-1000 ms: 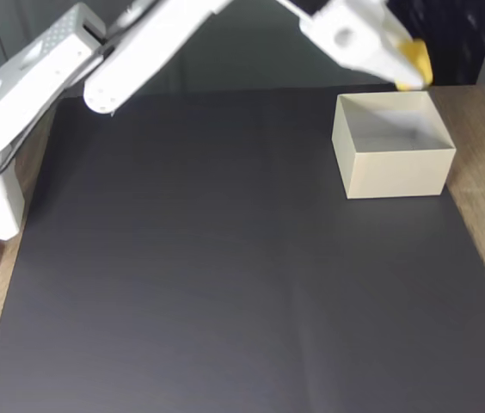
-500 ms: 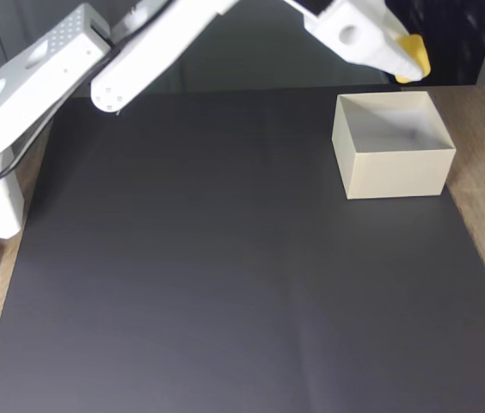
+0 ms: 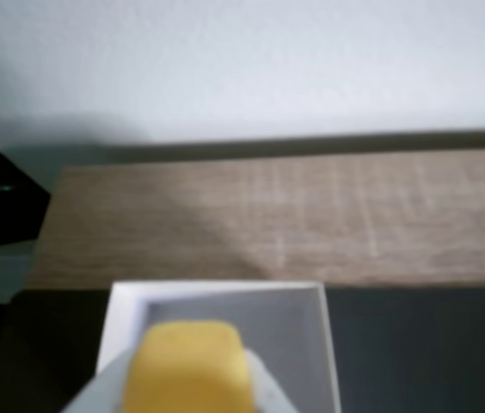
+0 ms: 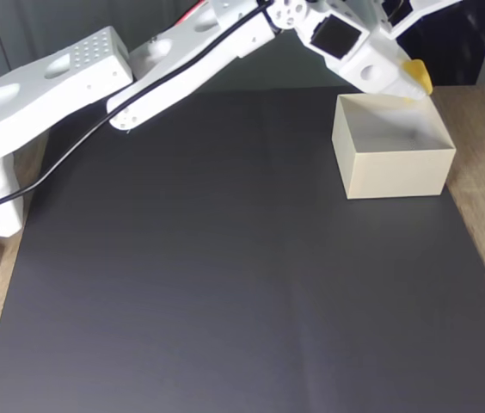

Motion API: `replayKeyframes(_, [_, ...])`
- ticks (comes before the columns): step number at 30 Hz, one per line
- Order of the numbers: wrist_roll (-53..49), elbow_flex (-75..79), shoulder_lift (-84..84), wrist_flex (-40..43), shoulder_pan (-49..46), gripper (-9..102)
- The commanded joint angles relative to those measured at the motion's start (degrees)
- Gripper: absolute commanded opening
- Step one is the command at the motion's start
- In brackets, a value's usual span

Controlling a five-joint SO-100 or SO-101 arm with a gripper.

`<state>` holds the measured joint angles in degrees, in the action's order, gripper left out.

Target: Grasp a cube block and put it in the white box.

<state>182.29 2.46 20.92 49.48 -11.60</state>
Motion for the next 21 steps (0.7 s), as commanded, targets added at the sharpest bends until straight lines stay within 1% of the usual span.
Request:
replayKeyframes(1, [-0.18, 1.41, -0.09, -1.41, 1.49, 7])
replayKeyframes(7, [-0.09, 1.41, -2.37, -3.16, 2.29, 9])
replayKeyframes(10, [0.09, 2.11, -3.52, -4.13, 2.37, 13])
replayKeyframes(12, [0.09, 2.20, -3.69, -4.48, 2.20, 18])
replayKeyframes(15, [-0.18, 2.20, -3.69, -4.48, 1.85, 21])
replayKeyframes(18, [-0.09, 2.20, -3.69, -4.48, 1.49, 22])
replayKeyframes(21, [0.09, 2.20, -3.34, -3.43, 1.32, 20])
